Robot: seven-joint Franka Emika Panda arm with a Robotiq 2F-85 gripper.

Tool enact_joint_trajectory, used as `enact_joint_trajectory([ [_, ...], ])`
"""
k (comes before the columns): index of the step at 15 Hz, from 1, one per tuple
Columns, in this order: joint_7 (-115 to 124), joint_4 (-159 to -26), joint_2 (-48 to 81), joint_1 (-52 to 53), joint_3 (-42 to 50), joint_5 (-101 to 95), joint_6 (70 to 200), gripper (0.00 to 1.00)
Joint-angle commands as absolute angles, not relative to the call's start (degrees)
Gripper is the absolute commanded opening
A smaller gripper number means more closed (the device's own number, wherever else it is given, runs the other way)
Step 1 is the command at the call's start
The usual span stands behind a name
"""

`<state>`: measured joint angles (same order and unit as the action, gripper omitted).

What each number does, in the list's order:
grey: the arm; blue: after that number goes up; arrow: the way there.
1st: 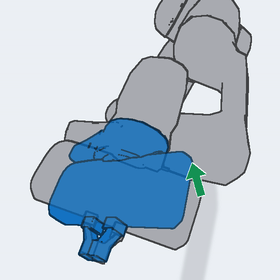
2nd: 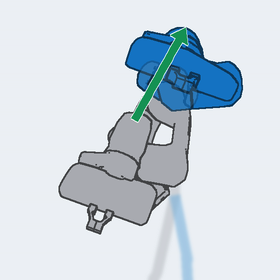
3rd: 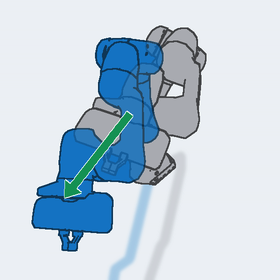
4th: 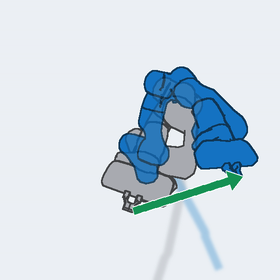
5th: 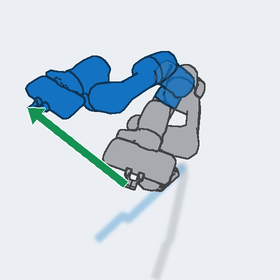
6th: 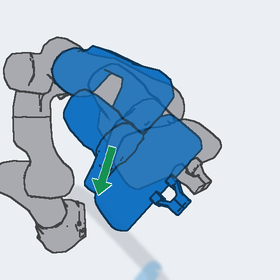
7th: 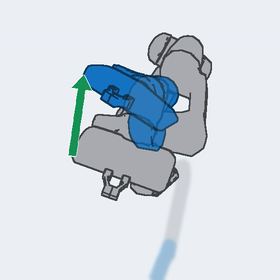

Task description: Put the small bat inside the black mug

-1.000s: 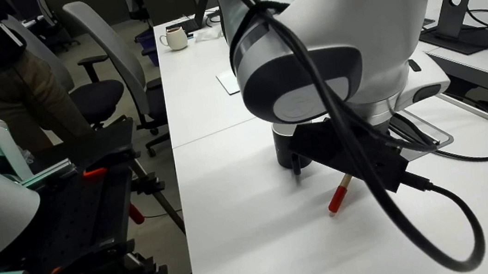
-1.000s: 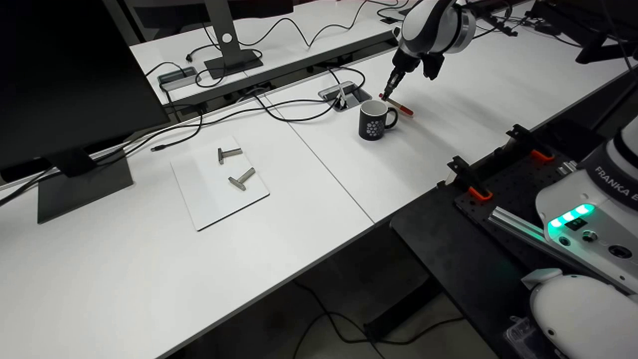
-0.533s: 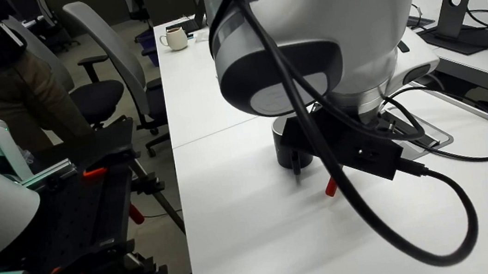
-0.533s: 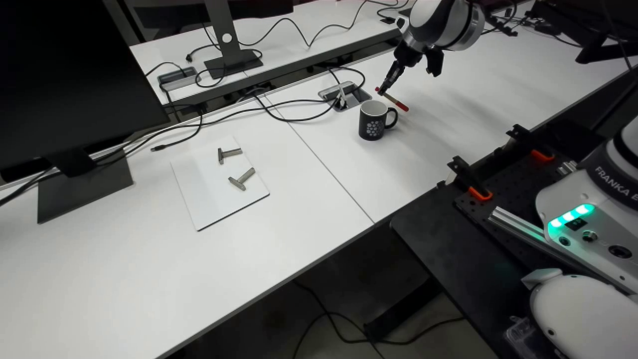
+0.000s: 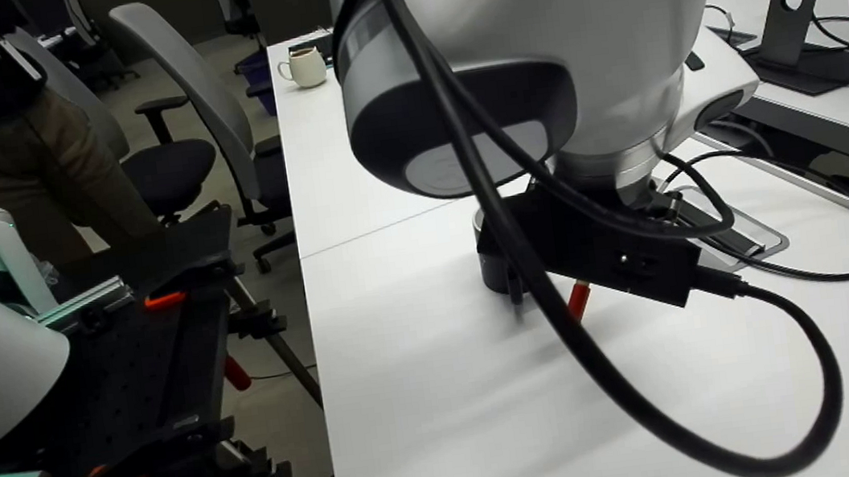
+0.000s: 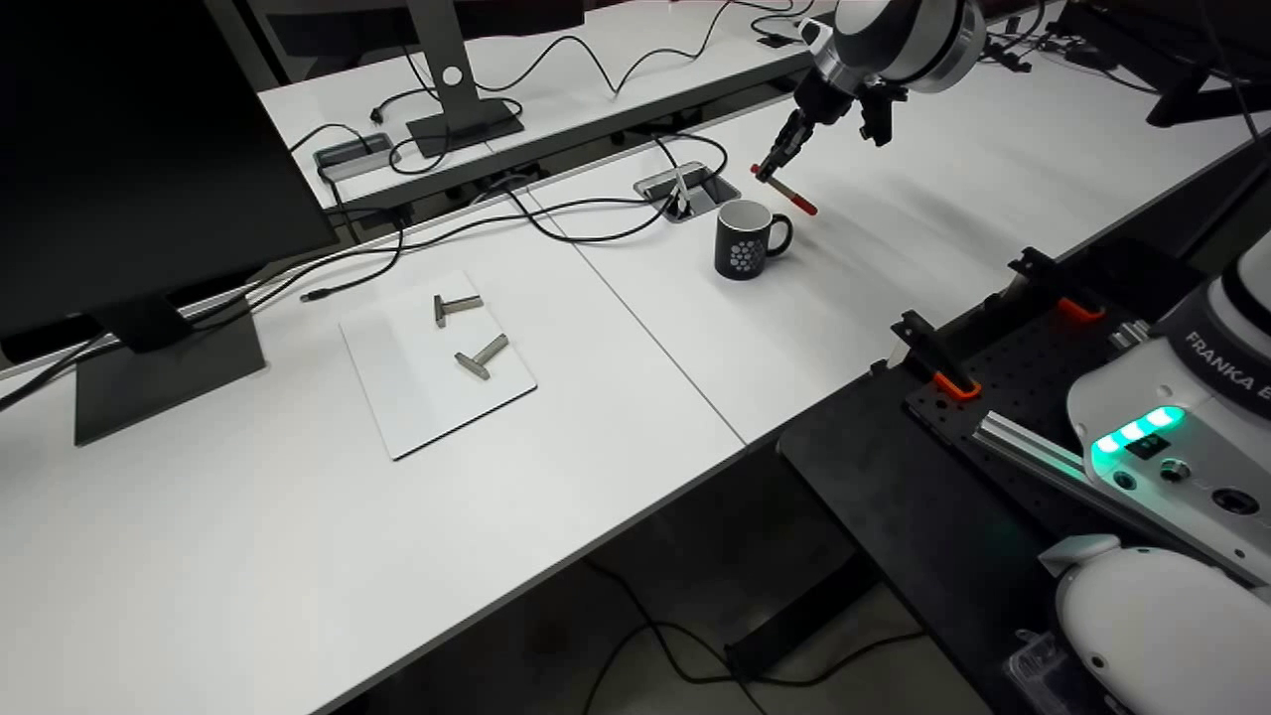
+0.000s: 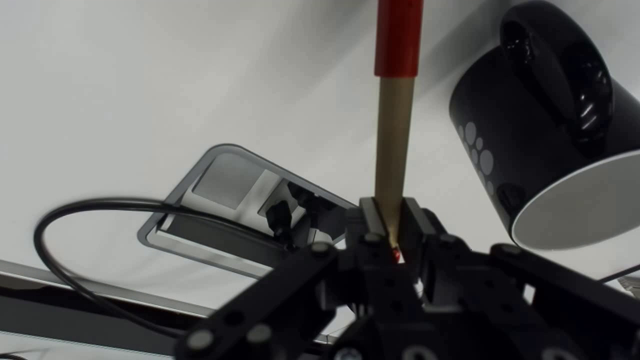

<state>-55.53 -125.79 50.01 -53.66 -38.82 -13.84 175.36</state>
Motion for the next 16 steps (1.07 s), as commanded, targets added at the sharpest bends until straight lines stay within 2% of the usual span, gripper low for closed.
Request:
enact_joint_trajectory([
  [1, -55.5, -125.8, 50.0, -53.4, -38.7, -13.8, 175.5, 0.13],
  [2, -55.5, -125.8, 50.0, -53.4, -38.8, -13.8, 175.5, 0.13],
  [3, -56.6, -126.0, 50.8, -54.9, -40.4, -14.1, 175.3, 0.03],
  [9, -68.8, -126.6, 62.2, -68.8, -55.8, -15.8, 171.3, 0.03],
  [16, -78.4, -126.7, 69.0, -75.9, -60.4, -13.7, 162.5, 0.03],
])
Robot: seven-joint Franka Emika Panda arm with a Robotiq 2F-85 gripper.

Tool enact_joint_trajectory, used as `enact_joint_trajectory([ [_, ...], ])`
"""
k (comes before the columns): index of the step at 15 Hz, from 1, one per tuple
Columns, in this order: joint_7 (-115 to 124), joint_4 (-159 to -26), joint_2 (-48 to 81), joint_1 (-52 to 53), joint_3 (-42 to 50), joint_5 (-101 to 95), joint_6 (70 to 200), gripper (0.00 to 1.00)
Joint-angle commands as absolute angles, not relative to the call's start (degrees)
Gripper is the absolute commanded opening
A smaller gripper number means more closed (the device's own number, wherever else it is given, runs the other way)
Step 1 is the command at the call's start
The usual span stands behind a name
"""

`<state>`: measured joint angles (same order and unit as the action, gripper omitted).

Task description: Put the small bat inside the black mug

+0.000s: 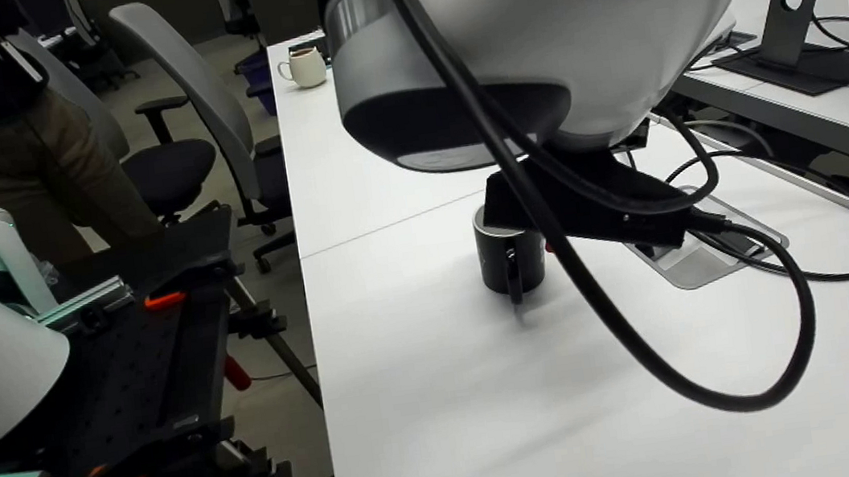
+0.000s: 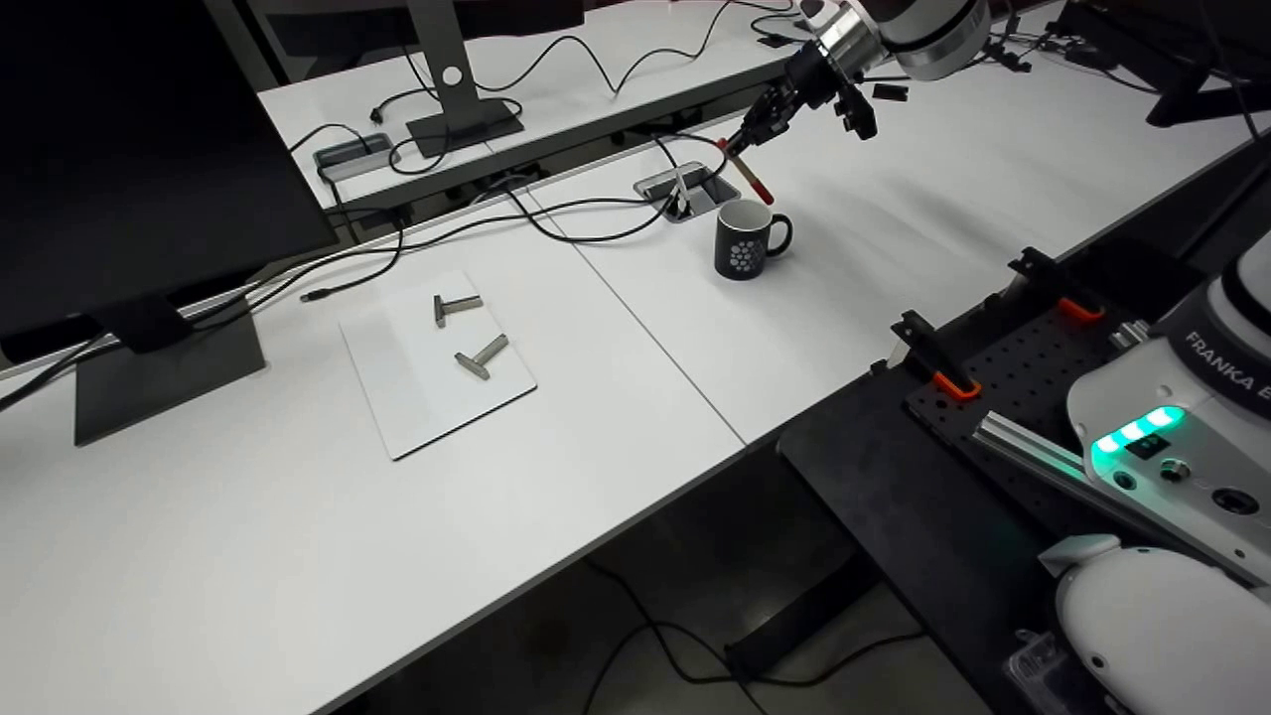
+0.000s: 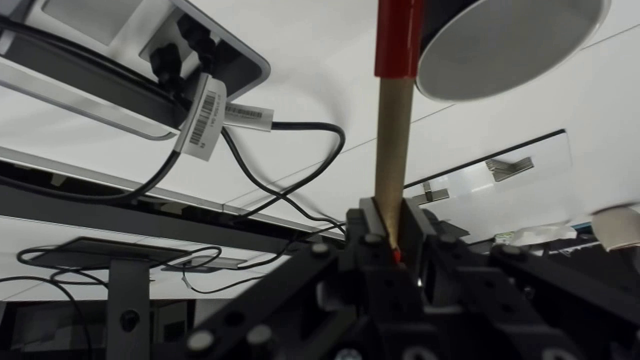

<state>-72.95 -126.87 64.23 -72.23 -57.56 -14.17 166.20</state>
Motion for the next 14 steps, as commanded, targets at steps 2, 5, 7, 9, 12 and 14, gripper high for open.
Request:
enact_joint_trajectory([
  [2, -79.7, -126.8, 68.9, -76.1, -60.5, -13.0, 161.7, 0.03],
  [5, -81.1, -127.2, 68.5, -76.5, -61.1, -12.7, 161.7, 0.03],
  [7, -82.0, -127.3, 68.7, -77.0, -62.0, -12.7, 161.2, 0.03],
  [9, -83.0, -127.6, 68.9, -77.6, -63.2, -12.7, 160.7, 0.03],
  [12, -83.8, -128.4, 68.7, -78.4, -64.4, -12.3, 160.2, 0.03],
  [14, -84.5, -128.9, 69.3, -79.2, -65.0, -12.0, 159.0, 0.03],
])
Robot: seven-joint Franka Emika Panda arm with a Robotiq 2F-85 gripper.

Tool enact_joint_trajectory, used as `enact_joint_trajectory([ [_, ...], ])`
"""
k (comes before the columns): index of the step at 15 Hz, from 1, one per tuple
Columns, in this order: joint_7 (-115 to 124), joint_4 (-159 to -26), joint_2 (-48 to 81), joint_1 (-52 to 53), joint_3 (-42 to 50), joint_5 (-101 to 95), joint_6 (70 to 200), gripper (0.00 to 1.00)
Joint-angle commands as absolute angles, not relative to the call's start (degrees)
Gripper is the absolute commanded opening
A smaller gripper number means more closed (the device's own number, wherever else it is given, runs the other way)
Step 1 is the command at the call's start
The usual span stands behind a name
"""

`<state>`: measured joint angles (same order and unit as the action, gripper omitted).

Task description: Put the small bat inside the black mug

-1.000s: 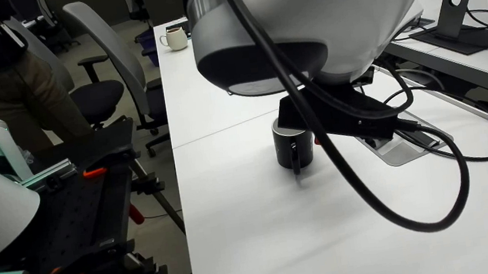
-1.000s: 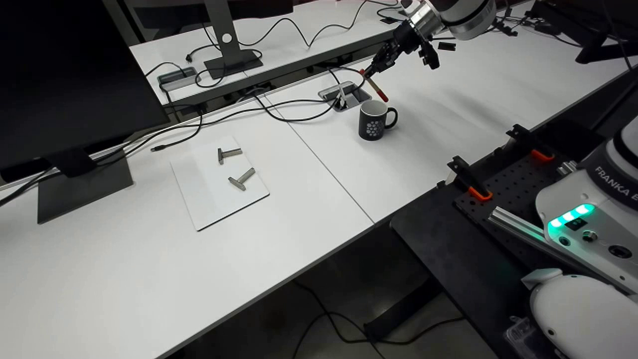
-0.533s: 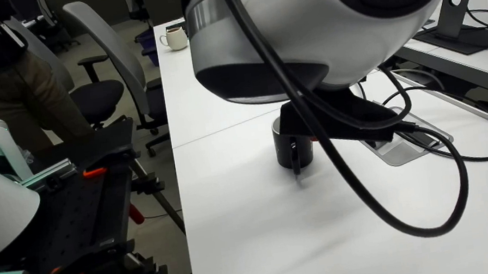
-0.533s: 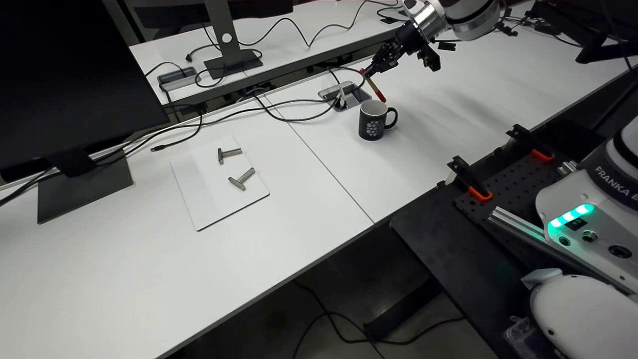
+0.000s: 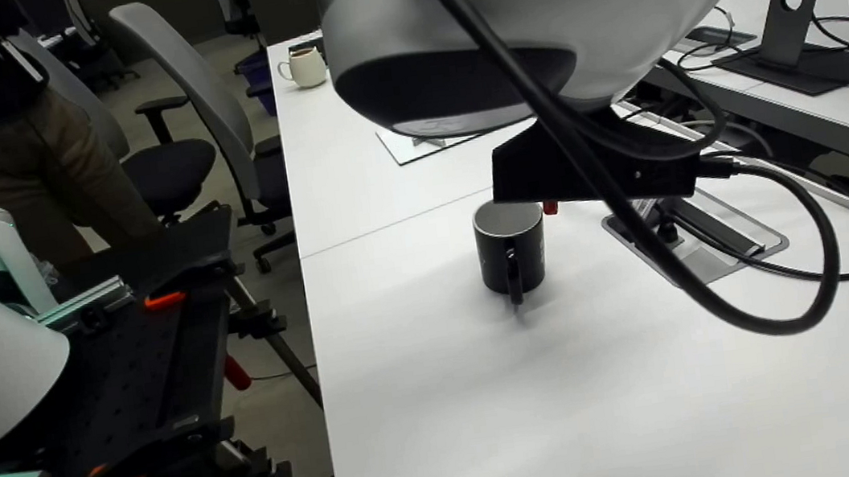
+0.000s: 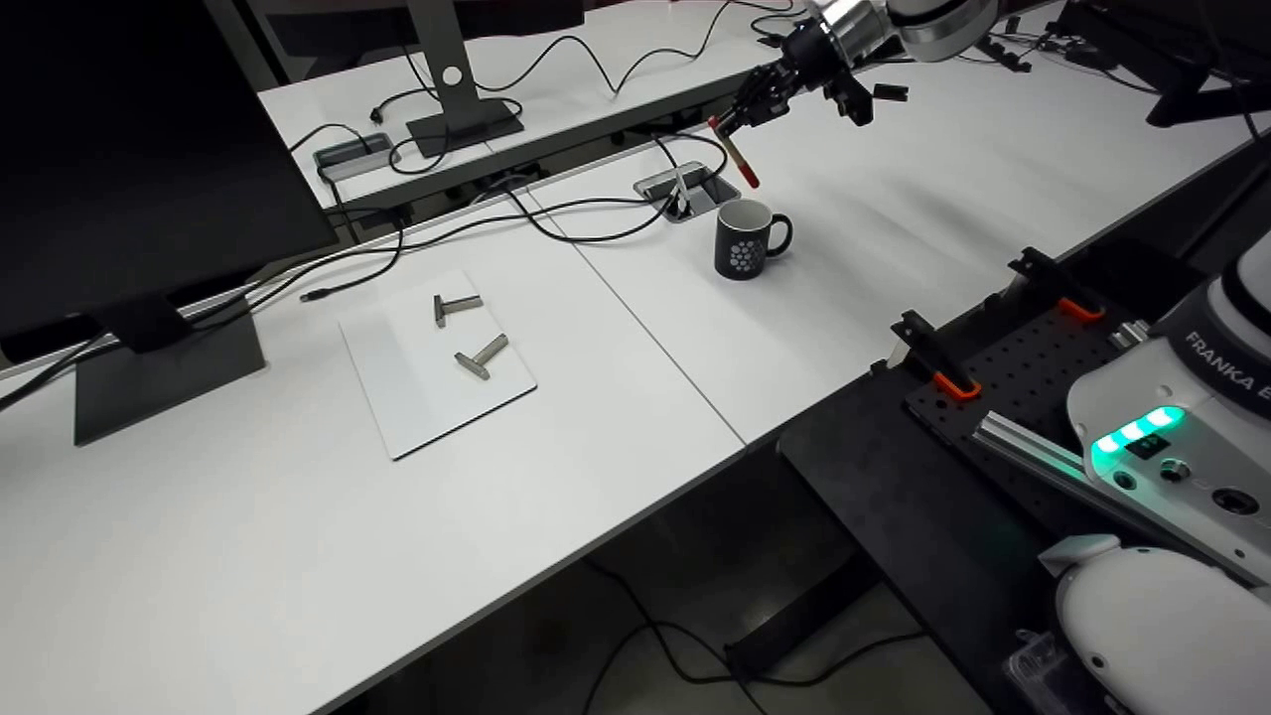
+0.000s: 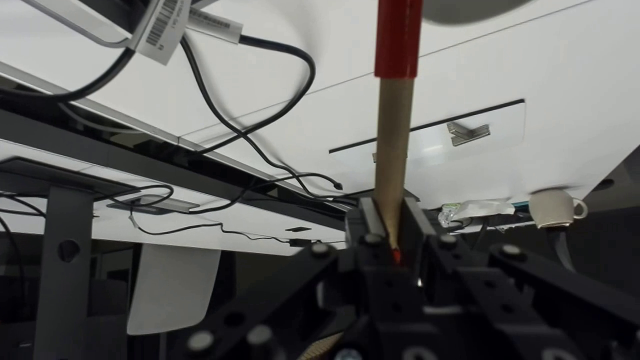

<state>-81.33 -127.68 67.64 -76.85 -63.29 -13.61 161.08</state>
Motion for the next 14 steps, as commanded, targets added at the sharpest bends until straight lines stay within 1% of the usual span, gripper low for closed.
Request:
enact_joint_trajectory([
  [1, -84.8, -129.4, 69.8, -79.8, -65.3, -11.7, 158.4, 0.03],
  [8, -87.4, -133.3, 71.2, -82.5, -66.2, -10.6, 156.7, 0.03],
  [14, -86.8, -133.4, 71.5, -81.6, -65.7, -10.4, 157.3, 0.03],
])
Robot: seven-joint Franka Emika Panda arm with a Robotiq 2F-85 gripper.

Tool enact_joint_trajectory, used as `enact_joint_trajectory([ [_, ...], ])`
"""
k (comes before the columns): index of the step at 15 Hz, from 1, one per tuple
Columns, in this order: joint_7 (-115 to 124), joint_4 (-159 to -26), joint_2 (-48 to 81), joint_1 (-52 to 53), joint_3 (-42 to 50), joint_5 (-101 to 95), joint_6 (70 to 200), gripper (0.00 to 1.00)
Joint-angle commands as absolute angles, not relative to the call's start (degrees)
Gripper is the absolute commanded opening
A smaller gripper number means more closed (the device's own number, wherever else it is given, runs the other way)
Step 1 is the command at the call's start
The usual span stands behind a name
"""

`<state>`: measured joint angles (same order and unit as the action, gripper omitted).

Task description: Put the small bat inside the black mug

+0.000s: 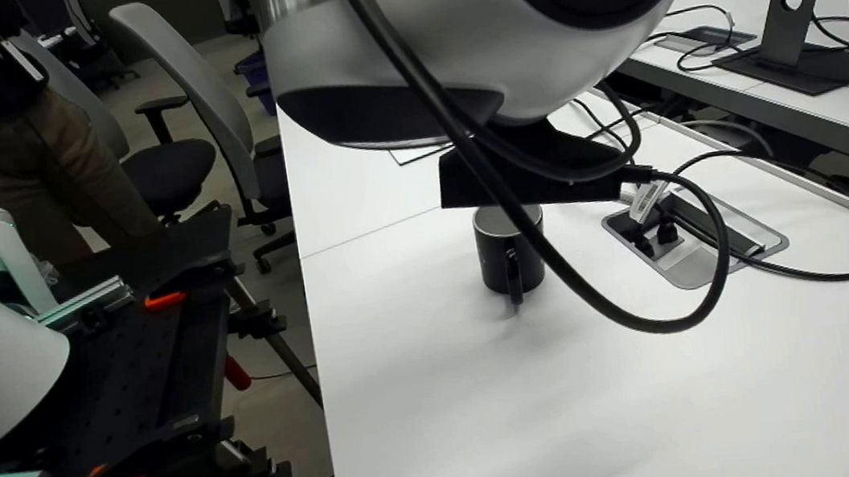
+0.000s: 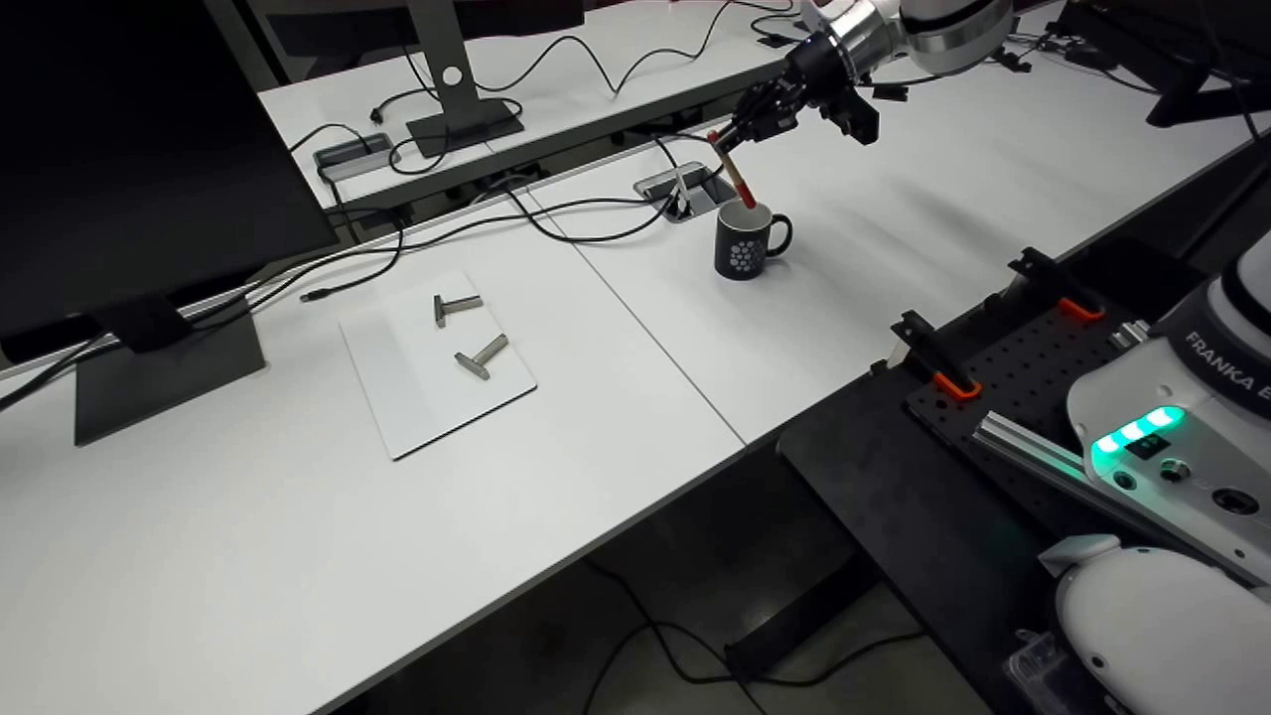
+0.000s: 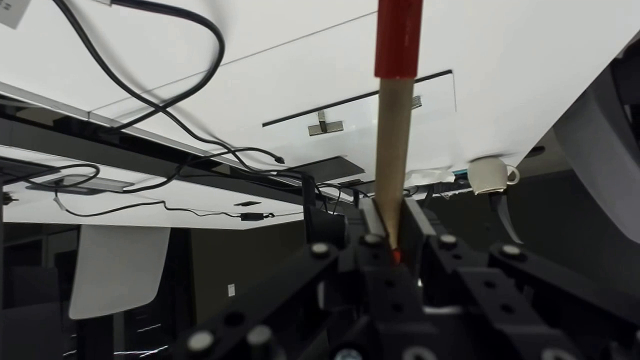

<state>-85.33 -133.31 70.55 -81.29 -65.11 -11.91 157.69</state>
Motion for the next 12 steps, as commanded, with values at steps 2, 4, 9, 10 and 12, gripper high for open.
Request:
enact_joint_trajectory([
  [2, -86.6, -133.4, 71.3, -81.4, -65.7, -10.4, 157.5, 0.03],
  [4, -86.5, -133.2, 71.2, -81.2, -65.7, -10.3, 157.6, 0.03],
  [9, -86.5, -133.1, 71.3, -81.3, -65.7, -10.1, 157.2, 0.38],
  [10, -86.4, -133.2, 71.3, -81.3, -65.7, -10.0, 157.4, 0.39],
  [12, -86.5, -133.2, 71.4, -81.4, -65.8, -10.0, 157.4, 0.53],
])
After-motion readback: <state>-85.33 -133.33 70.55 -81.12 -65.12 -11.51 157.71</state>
